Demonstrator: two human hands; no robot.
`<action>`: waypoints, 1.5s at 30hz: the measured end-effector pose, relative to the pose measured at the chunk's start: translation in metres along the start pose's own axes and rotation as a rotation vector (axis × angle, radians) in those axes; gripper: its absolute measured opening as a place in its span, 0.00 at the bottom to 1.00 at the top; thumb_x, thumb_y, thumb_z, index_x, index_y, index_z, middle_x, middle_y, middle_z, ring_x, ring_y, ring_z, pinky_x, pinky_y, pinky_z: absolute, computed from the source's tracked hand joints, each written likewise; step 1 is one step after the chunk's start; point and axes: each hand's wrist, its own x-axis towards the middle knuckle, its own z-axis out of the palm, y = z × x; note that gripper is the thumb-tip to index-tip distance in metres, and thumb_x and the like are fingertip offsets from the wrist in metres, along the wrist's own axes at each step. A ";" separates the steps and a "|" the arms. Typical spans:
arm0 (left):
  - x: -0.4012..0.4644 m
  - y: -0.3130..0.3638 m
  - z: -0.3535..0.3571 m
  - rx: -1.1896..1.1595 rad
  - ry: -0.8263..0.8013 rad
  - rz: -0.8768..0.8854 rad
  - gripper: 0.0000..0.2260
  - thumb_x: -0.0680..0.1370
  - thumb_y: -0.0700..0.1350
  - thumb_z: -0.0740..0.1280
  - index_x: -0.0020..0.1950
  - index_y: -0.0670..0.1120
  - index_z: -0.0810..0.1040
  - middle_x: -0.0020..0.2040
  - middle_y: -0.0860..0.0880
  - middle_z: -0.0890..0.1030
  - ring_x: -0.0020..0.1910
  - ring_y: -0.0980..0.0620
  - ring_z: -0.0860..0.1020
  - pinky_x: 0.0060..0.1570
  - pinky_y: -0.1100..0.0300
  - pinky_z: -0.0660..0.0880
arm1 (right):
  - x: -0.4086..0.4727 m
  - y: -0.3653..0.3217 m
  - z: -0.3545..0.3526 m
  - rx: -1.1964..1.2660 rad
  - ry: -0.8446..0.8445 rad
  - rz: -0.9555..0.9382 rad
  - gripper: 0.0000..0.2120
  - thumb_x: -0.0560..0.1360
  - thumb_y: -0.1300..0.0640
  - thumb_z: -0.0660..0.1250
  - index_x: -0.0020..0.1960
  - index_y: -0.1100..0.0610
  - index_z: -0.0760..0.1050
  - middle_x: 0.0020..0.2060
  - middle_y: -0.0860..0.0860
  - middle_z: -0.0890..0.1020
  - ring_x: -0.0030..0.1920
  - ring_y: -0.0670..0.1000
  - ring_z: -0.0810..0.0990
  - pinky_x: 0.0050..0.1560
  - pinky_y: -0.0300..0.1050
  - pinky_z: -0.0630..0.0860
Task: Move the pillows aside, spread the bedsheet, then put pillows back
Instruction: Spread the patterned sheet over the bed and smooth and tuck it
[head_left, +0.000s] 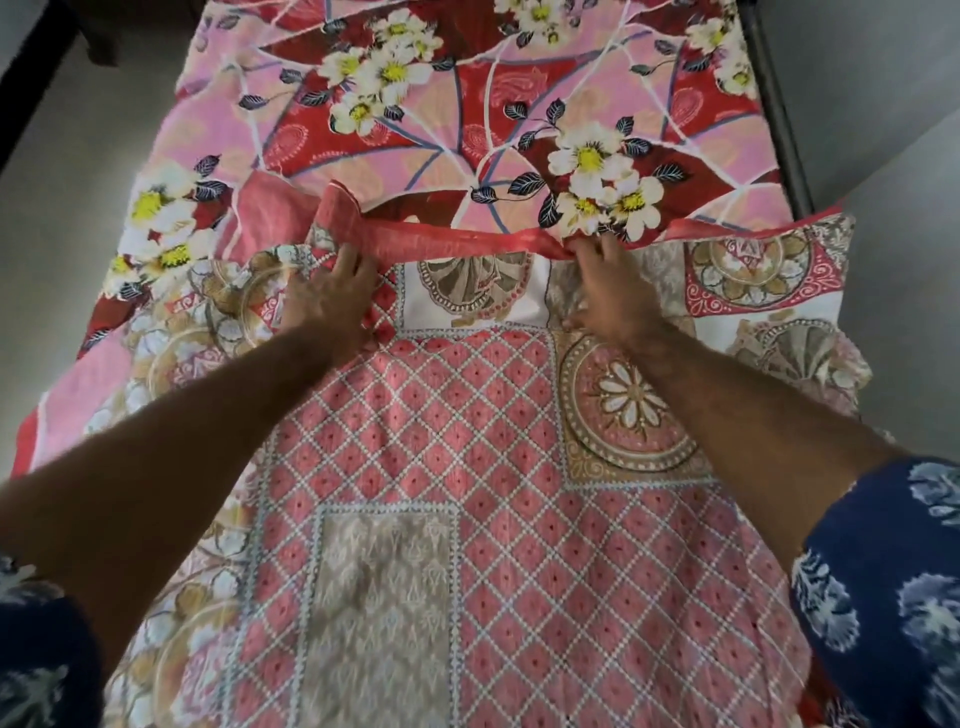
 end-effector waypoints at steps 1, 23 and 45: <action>0.001 0.001 -0.002 -0.007 -0.013 -0.016 0.44 0.66 0.59 0.80 0.73 0.46 0.60 0.68 0.43 0.68 0.55 0.39 0.79 0.54 0.39 0.77 | -0.002 -0.001 0.003 0.000 0.027 0.012 0.43 0.65 0.59 0.82 0.73 0.54 0.62 0.68 0.58 0.66 0.64 0.61 0.72 0.52 0.57 0.79; -0.010 0.022 0.005 -0.120 0.100 -0.120 0.30 0.71 0.47 0.78 0.63 0.46 0.62 0.61 0.41 0.73 0.48 0.39 0.80 0.60 0.33 0.72 | -0.039 -0.001 0.029 0.086 0.278 -0.007 0.10 0.72 0.69 0.66 0.48 0.55 0.74 0.44 0.51 0.78 0.48 0.57 0.75 0.48 0.50 0.66; -0.169 0.055 -0.011 -1.653 0.520 -1.069 0.17 0.78 0.36 0.62 0.63 0.46 0.82 0.50 0.42 0.85 0.41 0.49 0.81 0.35 0.59 0.75 | -0.187 -0.001 0.000 1.436 0.424 0.760 0.21 0.80 0.70 0.55 0.65 0.57 0.79 0.67 0.55 0.78 0.48 0.50 0.80 0.39 0.34 0.78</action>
